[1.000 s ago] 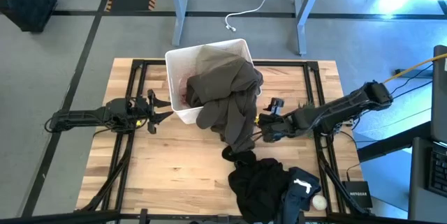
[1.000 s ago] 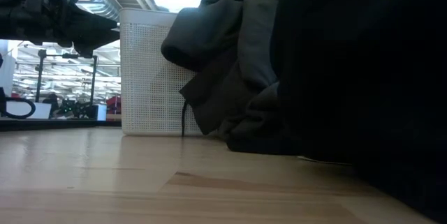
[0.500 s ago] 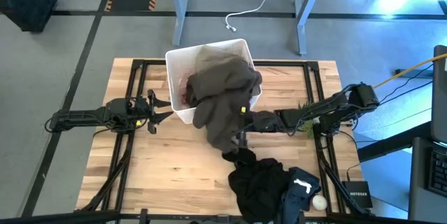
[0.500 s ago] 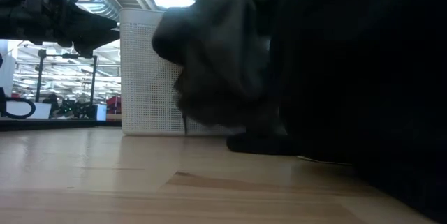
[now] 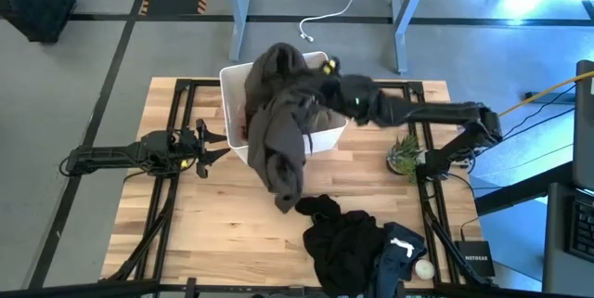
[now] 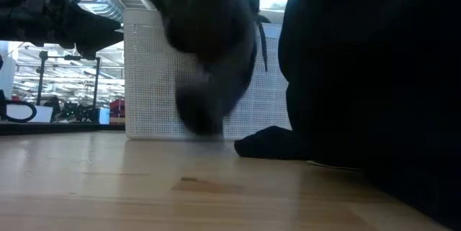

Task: Sort clothes
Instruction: Put the black hoodie into the white laundry bin

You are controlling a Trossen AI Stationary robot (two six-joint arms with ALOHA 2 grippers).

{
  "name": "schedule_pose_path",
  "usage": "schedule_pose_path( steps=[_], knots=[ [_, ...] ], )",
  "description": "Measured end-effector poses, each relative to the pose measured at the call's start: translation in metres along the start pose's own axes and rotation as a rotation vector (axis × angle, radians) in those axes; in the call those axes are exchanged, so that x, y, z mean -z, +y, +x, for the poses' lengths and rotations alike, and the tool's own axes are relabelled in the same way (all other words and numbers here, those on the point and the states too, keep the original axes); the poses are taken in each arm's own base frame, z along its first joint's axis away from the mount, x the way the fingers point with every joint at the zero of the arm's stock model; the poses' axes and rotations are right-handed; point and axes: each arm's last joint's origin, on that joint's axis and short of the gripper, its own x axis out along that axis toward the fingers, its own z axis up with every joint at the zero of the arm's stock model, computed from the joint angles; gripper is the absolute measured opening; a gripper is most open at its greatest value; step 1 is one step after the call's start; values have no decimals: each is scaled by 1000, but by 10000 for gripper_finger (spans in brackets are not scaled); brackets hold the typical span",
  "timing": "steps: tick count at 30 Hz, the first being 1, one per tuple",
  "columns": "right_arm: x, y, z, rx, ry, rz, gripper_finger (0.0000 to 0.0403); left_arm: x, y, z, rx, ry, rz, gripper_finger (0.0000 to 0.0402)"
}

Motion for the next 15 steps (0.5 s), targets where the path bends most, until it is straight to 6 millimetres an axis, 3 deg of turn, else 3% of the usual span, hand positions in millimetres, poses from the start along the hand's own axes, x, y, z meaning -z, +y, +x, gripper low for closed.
schedule_pose_path(
  steps=[4, 7, 15],
  knots=[
    [-20, -13, -16, -40, 217, -27, 256, 0, 0, 0, 0, 0, 0, 184],
    [-23, -3, -36, -157, 379, -59, 256, 0, 0, 0, 0, 0, 0, 184],
    [17, 67, -96, -390, 725, -256, 256, 0, 0, 0, 0, 0, 0, 184]
  ],
)
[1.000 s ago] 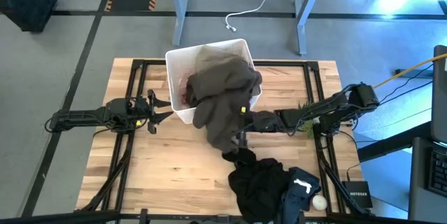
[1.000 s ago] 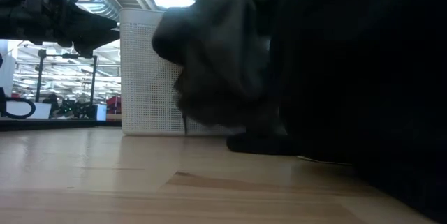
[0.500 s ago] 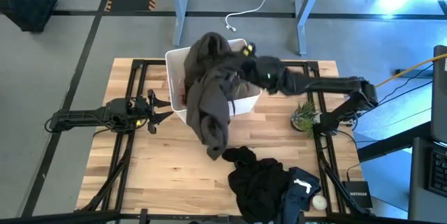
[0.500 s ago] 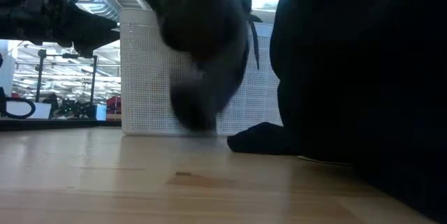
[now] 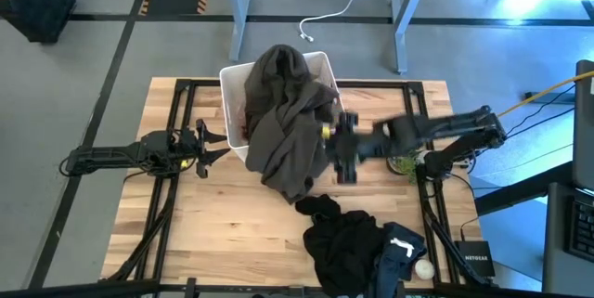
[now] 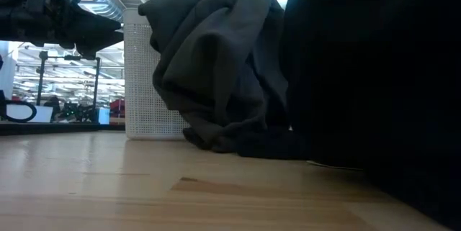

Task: Sort clothes
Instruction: Put the black hoodie into the white laundry bin

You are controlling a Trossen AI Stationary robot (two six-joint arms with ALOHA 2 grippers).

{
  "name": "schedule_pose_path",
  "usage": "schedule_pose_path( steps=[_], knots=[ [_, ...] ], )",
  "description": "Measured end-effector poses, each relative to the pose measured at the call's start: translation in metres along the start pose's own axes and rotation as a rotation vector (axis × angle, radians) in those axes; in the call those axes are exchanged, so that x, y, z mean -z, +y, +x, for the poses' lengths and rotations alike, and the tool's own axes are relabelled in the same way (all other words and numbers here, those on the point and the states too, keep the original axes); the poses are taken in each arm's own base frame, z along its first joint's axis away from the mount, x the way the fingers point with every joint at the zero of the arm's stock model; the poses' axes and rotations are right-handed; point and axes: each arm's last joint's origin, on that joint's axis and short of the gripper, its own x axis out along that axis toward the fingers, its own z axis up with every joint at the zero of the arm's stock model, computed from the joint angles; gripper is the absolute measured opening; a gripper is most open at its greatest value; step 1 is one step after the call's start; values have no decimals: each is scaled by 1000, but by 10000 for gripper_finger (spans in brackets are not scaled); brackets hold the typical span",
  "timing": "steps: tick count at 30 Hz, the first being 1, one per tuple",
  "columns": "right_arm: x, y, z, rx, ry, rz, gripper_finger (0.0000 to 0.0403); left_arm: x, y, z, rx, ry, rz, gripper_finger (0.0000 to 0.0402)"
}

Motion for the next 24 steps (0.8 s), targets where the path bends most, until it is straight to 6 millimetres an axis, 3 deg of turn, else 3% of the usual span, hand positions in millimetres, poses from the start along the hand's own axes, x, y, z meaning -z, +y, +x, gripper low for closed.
schedule_pose_path(
  steps=[4, 7, 12, 15, 20, 24],
  knots=[
    [27, 43, 18, 75, 66, -90, 256, 0, 0, 0, 0, 0, 0, 184],
    [53, 64, 42, 143, 98, -159, 256, 0, 0, 0, 0, 0, 0, 184],
    [105, 74, 90, 326, 142, -229, 256, 0, 0, 0, 0, 0, 0, 184],
    [125, 73, 114, 391, 106, -218, 256, 0, 0, 0, 0, 0, 0, 184],
    [125, 74, 144, 261, -69, -218, 256, 0, 0, 0, 0, 0, 0, 184],
    [101, 72, 157, 191, -254, -173, 256, 0, 0, 0, 0, -1, 0, 184]
  ],
)
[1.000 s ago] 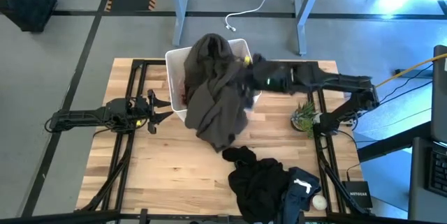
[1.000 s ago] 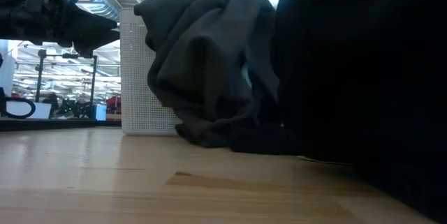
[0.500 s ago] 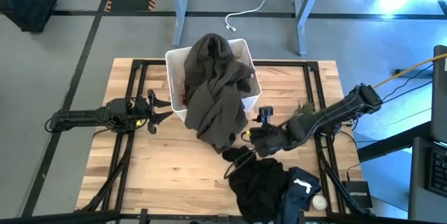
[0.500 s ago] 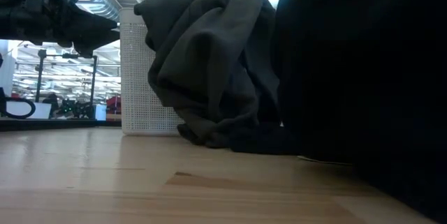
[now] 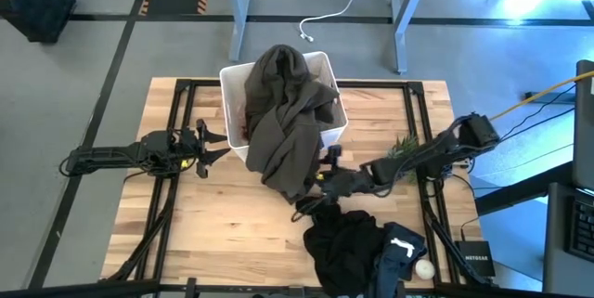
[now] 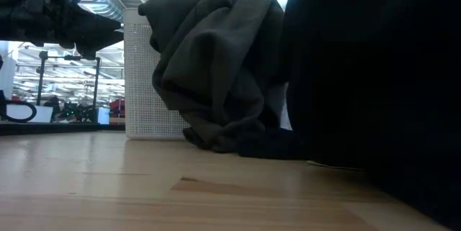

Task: Sort clothes
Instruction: Put the black hoodie into the white laundry bin

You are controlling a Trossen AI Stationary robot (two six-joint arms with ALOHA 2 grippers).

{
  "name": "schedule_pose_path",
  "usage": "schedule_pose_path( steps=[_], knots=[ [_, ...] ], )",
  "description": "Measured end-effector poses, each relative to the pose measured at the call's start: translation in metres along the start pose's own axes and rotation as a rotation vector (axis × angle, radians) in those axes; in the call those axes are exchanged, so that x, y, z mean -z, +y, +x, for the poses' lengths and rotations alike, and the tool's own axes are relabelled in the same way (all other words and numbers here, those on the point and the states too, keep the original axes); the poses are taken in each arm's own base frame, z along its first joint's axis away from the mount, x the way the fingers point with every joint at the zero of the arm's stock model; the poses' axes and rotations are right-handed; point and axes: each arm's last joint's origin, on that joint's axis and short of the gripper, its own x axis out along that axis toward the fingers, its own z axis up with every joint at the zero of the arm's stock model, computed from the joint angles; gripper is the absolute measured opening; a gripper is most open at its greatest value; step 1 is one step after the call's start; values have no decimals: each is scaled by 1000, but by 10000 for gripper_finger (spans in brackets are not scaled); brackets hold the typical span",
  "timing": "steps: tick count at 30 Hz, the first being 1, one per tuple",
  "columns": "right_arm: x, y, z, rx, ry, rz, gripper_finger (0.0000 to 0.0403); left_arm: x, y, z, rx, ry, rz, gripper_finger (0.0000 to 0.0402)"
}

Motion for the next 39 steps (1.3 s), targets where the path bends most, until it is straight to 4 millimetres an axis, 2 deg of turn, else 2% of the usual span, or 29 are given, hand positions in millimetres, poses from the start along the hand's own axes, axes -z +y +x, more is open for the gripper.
schedule_pose_path(
  steps=[5, 8, 10, 12, 14, 17, 21, 25, 29, 32, 39],
  knots=[
    [-27, -8, 19, -63, -166, 81, 256, 0, 0, 0, 1, 1, 0, 184],
    [-54, -19, 20, -70, -294, 253, 256, 0, 0, 0, 0, 0, 0, 184],
    [-76, -36, 16, -54, -431, 444, 257, 0, 0, 0, 1, 2, 0, 184],
    [-96, -57, 6, -32, -556, 559, 257, 0, 0, 0, 1, 1, 0, 184],
    [-115, -83, -4, 24, -675, 626, 257, 0, 0, 0, 0, 1, 0, 184],
    [-138, -127, -15, 176, -751, 651, 257, 0, 0, 0, 1, 1, 0, 184],
    [-151, -193, -20, 393, -649, 604, 257, 0, 0, 0, 0, 0, 0, 184],
    [-143, -239, -21, 385, -369, 576, 257, 0, 0, 0, 1, 1, 0, 184],
    [-126, -258, -31, 344, -86, 587, 257, 0, 0, 0, 1, 2, 0, 184],
    [-127, -266, -51, 318, 33, 564, 257, 0, 0, 0, 0, 1, 0, 184],
    [-156, -283, -123, 291, 0, 558, 257, 0, 0, 0, 1, 1, 0, 184]
  ],
)
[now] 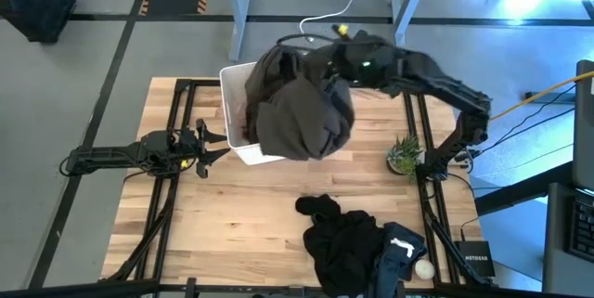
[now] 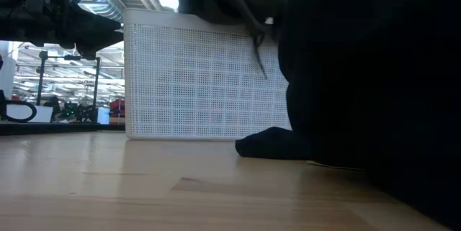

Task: Sort clothes
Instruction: Put the black hoodie into the white laundry bin

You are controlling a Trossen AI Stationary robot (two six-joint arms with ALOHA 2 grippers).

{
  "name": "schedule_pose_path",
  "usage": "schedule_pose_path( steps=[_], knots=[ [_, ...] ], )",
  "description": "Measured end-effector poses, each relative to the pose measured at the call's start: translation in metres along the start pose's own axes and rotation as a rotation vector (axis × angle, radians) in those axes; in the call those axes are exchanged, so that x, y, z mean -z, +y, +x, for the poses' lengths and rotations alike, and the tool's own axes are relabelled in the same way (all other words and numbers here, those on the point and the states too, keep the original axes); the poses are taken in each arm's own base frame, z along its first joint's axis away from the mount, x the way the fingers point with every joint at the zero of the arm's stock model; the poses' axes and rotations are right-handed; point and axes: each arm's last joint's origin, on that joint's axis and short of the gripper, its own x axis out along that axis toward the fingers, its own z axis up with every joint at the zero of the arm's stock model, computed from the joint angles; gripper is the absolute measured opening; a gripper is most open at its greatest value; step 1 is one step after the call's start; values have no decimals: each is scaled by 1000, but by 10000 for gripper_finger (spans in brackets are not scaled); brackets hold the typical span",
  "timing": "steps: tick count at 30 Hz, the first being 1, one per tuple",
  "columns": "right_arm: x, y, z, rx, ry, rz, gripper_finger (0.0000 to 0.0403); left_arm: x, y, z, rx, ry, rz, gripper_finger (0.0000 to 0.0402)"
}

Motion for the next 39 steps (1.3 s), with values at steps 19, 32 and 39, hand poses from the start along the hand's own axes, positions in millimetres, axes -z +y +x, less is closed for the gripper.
schedule_pose_path(
  steps=[19, 32, 39],
  knots=[
    [-16, 29, 88, 74, -314, 42, 257, 0, 0, 0, 0, 0, 0, 184],
    [-64, -3, 14, -91, -421, 165, 257, 0, 0, 0, 0, 0, 0, 184],
    [-13, 4, 28, -99, 66, -36, 257, 0, 0, 0, 0, 0, 0, 184]
  ],
)
